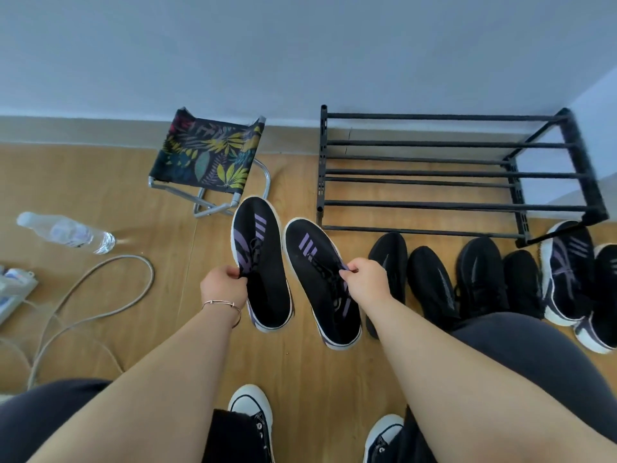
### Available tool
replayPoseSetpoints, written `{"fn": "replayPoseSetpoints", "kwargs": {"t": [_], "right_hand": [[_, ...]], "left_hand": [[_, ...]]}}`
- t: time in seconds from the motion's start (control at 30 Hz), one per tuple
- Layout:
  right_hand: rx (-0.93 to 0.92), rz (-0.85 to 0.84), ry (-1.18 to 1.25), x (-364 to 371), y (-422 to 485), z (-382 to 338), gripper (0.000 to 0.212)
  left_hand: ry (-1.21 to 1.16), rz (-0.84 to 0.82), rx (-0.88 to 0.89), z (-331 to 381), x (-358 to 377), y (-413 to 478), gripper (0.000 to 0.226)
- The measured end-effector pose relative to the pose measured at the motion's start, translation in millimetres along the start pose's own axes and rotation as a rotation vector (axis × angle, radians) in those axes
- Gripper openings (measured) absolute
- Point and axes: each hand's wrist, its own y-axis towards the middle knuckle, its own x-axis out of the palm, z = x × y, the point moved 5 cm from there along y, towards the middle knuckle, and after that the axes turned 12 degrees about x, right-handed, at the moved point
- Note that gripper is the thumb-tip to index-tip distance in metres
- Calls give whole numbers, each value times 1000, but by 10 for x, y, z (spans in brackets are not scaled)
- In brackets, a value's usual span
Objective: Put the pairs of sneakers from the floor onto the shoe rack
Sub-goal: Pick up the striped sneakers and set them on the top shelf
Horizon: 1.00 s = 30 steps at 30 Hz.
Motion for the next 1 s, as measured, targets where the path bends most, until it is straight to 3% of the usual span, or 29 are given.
{"fn": "replayPoseSetpoints", "kwargs": {"t": [0.13, 0.37, 0.7, 0.87, 1.0], "right_hand": [[-40, -57, -16, -449, -165, -297, 37], [-84, -154, 9, -1008, -282, -516, 27], [-119, 25, 165, -1483, -74, -637, 23], [-67, 178, 257, -1996, 316, -782, 25], [-7, 203, 379, -2267, 841, -823, 27]], "left_hand": [[6, -5, 40, 371, -286, -88, 11], [115, -83, 140, 736, -471, -162, 7], [-7, -29, 179, 1285, -359, -77, 12], [-106, -6, 239, 1897, -153, 239, 14], [-191, -46, 310, 2371, 159, 606, 7]]}}
